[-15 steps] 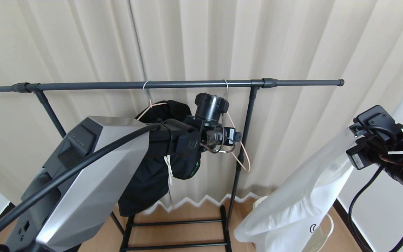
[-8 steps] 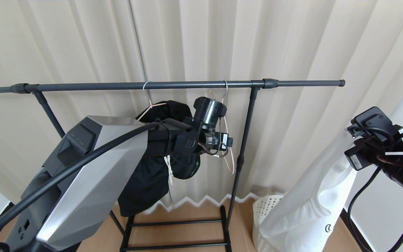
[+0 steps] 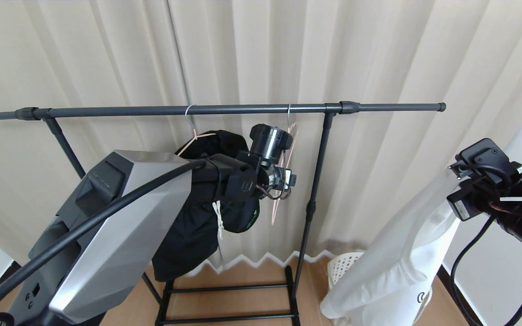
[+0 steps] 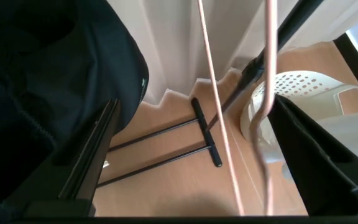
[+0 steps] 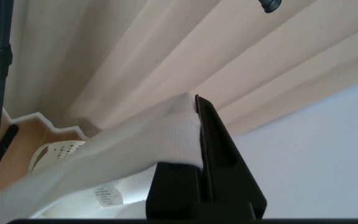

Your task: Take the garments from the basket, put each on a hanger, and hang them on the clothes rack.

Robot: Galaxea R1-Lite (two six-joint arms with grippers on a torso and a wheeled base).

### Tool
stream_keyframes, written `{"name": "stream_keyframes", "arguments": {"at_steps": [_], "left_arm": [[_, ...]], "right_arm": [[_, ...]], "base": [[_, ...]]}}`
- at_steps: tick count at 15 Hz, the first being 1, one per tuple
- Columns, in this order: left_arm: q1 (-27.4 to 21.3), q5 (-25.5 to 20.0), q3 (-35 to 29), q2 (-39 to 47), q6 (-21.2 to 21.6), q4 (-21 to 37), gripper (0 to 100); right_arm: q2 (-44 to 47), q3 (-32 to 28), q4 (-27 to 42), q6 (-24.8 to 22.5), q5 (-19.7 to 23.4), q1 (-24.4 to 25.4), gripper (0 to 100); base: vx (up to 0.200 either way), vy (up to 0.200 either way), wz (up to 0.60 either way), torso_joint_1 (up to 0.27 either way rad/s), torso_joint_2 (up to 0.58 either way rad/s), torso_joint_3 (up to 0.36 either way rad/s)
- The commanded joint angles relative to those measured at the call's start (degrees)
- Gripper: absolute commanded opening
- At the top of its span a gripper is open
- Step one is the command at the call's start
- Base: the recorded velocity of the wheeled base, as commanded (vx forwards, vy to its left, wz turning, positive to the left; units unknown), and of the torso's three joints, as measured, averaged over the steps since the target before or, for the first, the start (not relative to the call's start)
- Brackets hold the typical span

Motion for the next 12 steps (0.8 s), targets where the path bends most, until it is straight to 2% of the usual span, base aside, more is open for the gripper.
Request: {"name": "stream_keyframes", "arguments": {"at_steps": [1,9,10,12], "left_arm": [[0.0,0.2,0.0,0.6,0.0,-1.1,100],[-0.4,0.1,0.0,1.6,-0.4,-2.6,100],[-0.4,0.2,0.0,1.6,-0.4,-2.6,0],[-0.4,0.2,0.0,1.6,-0.5,-2.6,0]], "right_arm": [[0.0,0.0,0.0,0.0,0.0,0.0,0],[0.0,0.3,-0.1,0.1,-0.1,0.4,0],[0.0,0.3,-0.1,0.0,-0.1,0.4,0],[-0.1,0.3,-0.1,0.0,-0.1,0.4,0]], "base": [[0.000,0.000,0.00,0.000,0.00,0.000],[0.000,0.000,0.00,0.000,0.00,0.000],[0.000,0.000,0.00,0.000,0.00,0.000],[0.000,0.000,0.00,0.000,0.00,0.000]]}}
